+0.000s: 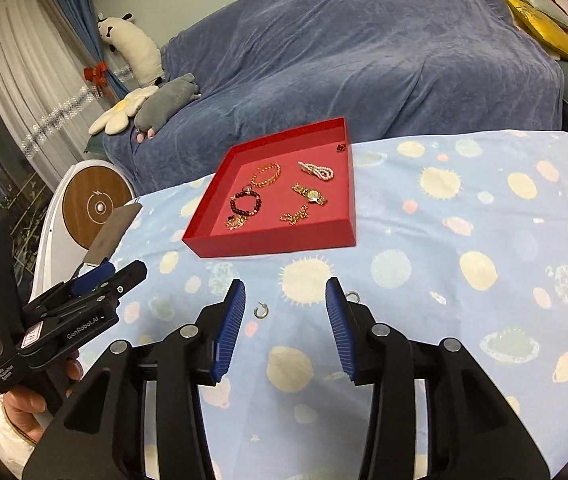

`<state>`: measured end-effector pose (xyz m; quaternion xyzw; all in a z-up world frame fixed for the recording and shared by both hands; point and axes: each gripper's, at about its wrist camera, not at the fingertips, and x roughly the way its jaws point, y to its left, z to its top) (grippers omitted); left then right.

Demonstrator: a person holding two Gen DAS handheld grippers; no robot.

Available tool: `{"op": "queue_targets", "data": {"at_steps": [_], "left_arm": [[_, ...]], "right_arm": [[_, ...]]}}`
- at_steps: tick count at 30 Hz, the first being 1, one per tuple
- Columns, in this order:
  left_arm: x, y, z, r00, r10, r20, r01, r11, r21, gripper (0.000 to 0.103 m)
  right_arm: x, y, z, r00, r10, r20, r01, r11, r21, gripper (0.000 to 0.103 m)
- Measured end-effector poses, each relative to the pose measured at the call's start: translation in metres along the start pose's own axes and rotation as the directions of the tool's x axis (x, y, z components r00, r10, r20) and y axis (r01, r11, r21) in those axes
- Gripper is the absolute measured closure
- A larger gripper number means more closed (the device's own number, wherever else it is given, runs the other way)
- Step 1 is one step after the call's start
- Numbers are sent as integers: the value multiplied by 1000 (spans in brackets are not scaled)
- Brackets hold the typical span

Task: Organize jewelry
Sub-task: 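Grasp a gold hoop earring with the right tool while the left tool grasps another hoop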

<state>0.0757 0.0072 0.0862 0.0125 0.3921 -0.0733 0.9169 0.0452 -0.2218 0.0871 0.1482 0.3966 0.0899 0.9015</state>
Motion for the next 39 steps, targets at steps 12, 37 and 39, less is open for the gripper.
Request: {"op": "queue_targets", "data": {"at_steps": [12,37,39], "left_arm": [[40,-4,-36,998,18,-53,-16,999,34,28],[80,-31,-47,979,-136,-150,144,989,44,28],[84,-36,-47,979,-135,-152,145,988,55,28]], "right_arm": [[63,-12,-31,992,-102,-79,91,988,-124,55],[121,-16,-26,972,-212,-103,188,962,-200,86],[120,-17,-27,972,-212,-104,190,963,-194,86]]}}
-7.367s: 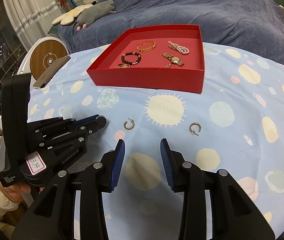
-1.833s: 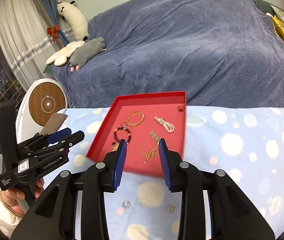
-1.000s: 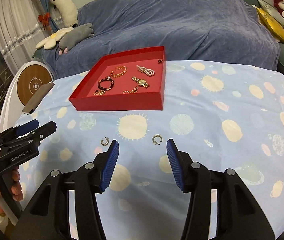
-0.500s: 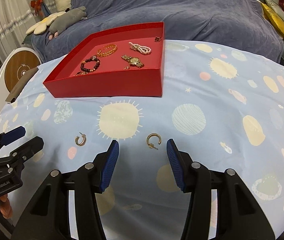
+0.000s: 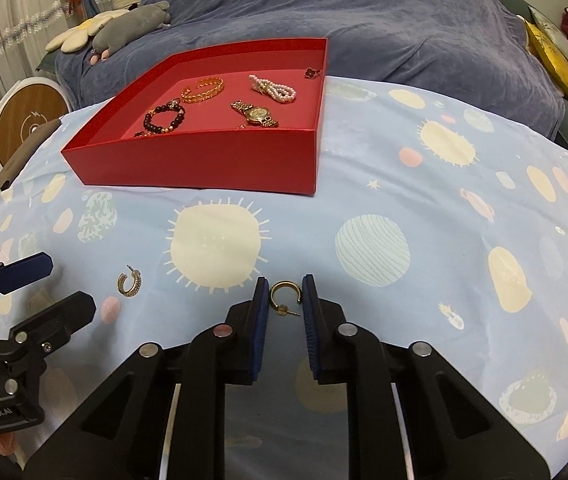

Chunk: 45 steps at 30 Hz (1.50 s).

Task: Organize jewelry
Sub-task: 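Grasp a gold hoop earring with the right tool while the left tool grasps another hoop, then carry both hoop earrings into the red box and open both tools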

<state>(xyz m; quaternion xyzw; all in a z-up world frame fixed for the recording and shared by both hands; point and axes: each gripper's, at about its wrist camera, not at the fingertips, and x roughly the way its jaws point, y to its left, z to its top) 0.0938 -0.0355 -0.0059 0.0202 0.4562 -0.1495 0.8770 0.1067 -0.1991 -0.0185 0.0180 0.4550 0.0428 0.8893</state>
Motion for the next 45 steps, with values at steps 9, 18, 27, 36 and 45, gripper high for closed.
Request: {"op": "queue_targets", "data": {"at_steps": [9,18,27,36,45], "left_arm": [[14,-12,4,1000,7,16,-8,999,45,38],[26,-18,2,998,56,37,-59,995,84,51],[26,-17,3,997,65,48,-69,994,89,79],[23,-12,3,999,36,41,-39,996,79,89],[13,5,6,1000,-3,25,2,1000,11,89]], "right_arm": [[-9,-2,-1,1000,25,-9,-25,999,30,87],[-11,0,-2,999,48,-15,-47,998,39,87],[-8,7,-4,998,53,-26,-52,998,28,87],[-9,6,-4,998,61,-26,-61,998,35,87],[-15,6,-1,997,81,-14,-80,996,36,87]]}}
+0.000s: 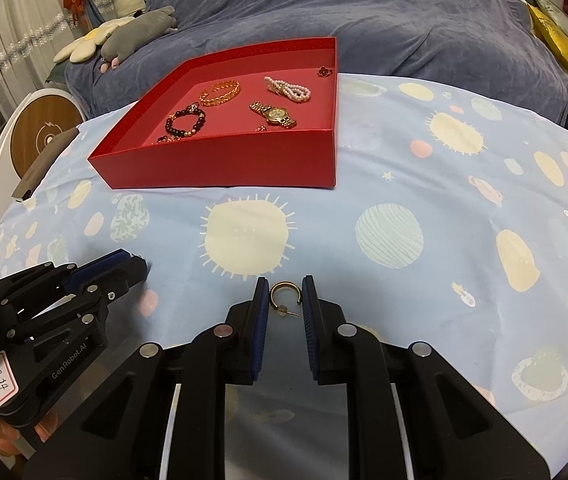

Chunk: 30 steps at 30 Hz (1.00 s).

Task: Organize jewelry
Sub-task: 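Carry both hoop earrings into the red box and open both tools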

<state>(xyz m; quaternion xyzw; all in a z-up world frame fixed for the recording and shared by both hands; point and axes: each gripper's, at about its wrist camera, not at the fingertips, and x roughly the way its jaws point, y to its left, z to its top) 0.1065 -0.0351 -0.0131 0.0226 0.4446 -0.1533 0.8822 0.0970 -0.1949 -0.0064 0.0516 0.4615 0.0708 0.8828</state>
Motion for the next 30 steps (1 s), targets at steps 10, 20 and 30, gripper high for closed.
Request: {"op": "queue_targets", "data": {"at_steps": [10,20,30], "left_arm": [[-16,9,5,1000,-1,12,2,999,-45,89],[-36,15,12,999,4,34,-1,997,-76,89],[-62,25,43,995,32,99,-25,997,-76,89]], "right_arm": [[-16,15,8,999,18,28,-18,1000,-9,87],[-37,41,11,998,28,56,-26,999,-41,87],[-63,53,53,990,60,130,-55,997,-48,87]]}}
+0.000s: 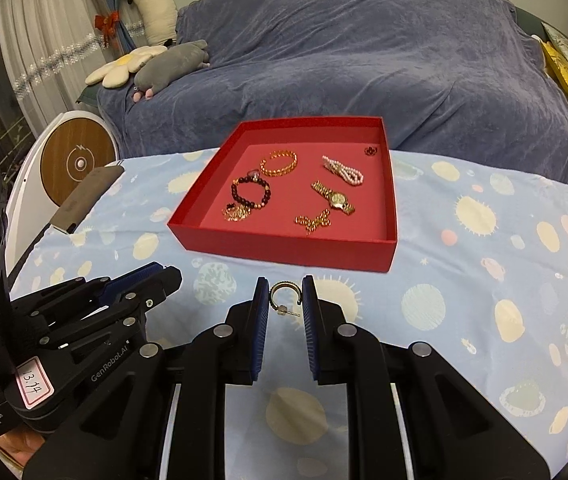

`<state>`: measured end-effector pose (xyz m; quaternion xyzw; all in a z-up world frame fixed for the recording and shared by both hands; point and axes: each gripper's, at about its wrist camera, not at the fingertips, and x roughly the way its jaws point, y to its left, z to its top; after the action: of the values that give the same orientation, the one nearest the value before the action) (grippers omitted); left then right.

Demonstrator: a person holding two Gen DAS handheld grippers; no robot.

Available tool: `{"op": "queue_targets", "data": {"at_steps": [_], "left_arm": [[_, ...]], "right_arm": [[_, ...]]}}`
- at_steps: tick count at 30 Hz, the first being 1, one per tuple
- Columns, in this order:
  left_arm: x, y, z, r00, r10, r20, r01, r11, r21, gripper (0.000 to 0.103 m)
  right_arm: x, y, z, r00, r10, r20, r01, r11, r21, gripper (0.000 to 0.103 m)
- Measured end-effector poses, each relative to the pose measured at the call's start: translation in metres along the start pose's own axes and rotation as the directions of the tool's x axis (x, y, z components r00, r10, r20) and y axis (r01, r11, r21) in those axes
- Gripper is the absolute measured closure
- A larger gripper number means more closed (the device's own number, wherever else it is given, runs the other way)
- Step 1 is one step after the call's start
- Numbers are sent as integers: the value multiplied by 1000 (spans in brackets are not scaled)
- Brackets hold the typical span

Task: Organize jewelry
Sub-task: 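Carry both hoop earrings into the red box and open both tools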

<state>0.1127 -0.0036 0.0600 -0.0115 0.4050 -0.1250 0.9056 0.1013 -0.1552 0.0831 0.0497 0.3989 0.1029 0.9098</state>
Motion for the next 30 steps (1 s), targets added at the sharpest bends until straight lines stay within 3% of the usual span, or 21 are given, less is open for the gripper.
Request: {"op": "queue_targets", "data": {"at_steps": [7,16,30], "left_arm": [[4,26,36,998,45,32,-45,999,-1,89],[34,29,90,993,87,81,-90,995,33,89],[116,30,106,996,93,-10,-93,996,6,89]], "right_arm": [[10,-14,38,1000,-10,6,10,1000,-20,87],[60,-26,75,1000,-2,-6,2,1000,4,87],[138,-52,91,997,2,-72,4,997,83,87]]}}
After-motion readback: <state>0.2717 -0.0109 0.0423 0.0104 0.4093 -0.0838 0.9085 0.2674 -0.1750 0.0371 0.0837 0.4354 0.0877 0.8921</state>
